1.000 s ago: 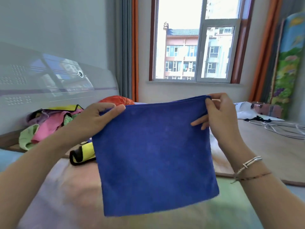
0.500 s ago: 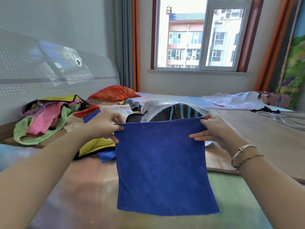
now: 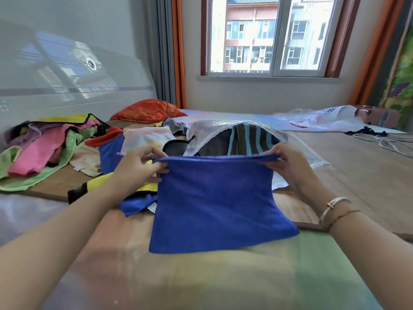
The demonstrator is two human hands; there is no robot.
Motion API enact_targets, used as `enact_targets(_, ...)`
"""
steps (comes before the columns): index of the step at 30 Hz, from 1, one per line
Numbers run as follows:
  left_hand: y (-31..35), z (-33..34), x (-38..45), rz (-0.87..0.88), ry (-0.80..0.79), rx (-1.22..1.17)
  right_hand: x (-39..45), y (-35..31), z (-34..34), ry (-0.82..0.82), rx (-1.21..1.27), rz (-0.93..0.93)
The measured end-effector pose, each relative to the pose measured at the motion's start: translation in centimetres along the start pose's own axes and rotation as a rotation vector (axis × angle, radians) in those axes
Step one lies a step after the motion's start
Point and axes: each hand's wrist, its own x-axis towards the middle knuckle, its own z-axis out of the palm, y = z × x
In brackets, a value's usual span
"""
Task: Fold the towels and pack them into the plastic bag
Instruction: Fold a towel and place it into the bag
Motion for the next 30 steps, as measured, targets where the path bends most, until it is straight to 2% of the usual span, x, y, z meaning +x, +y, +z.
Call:
enact_targets(3,-1.1,0.0,-3.8,-0.005,-0.124,0.016,-2.6,1.8,-1.3,0.0,-0.012,0.105)
enact_targets(7,-2.0,-0.5,-7.5,0.1,-0.134,0.178,-5.4,3.0,-2.5,-0.011,-0.108,0.14)
enact_targets(10,-2.8,-0.5,-9.5,0.075,-0.172,0.242,-6.9,3.8,-3.0,-0.009,-0.324,0.176)
enact_targets(14,-4.7,0.1,-11.3,-0.028,-0.362,0.419,-8.0,4.8,-3.6,-0.009,-0.686,0.211)
enact_targets(15,-5.1,0.4,-11.5,-0.043,-0.341,0.452,-8.1,4.9,-3.7,-0.018,-0.772,0.21)
enact_targets(17,-5.4,1.1,-11.0,-0.068,-0.152,0.467,-8.2,4.5,-3.8,-0.037,-0.882,0.228)
enact_targets(19,-5.3,1.8,-10.4,-0.162,0.017,0.382,-7.9,4.2,-3.7,-0.035,-0.923,0.288)
enact_targets(22,-5.7,3.1,-9.7,-0.405,0.009,0.313,-7.5,3.4,-3.0,-0.028,-0.947,0.369)
enact_targets(25,-5.6,4.5,-9.2,-0.442,0.027,0.272,-7.3,3.1,-2.0,-0.078,-0.991,0.371)
enact_targets(28,-5.2,5.5,-8.8,-0.524,0.103,0.043,-7.5,2.6,-1.1,-0.111,-1.002,0.355)
enact_targets(30,-4.8,5.7,-8.8,-0.578,0.132,-0.115,-7.6,2.3,-0.8,-0.106,-0.921,0.383)
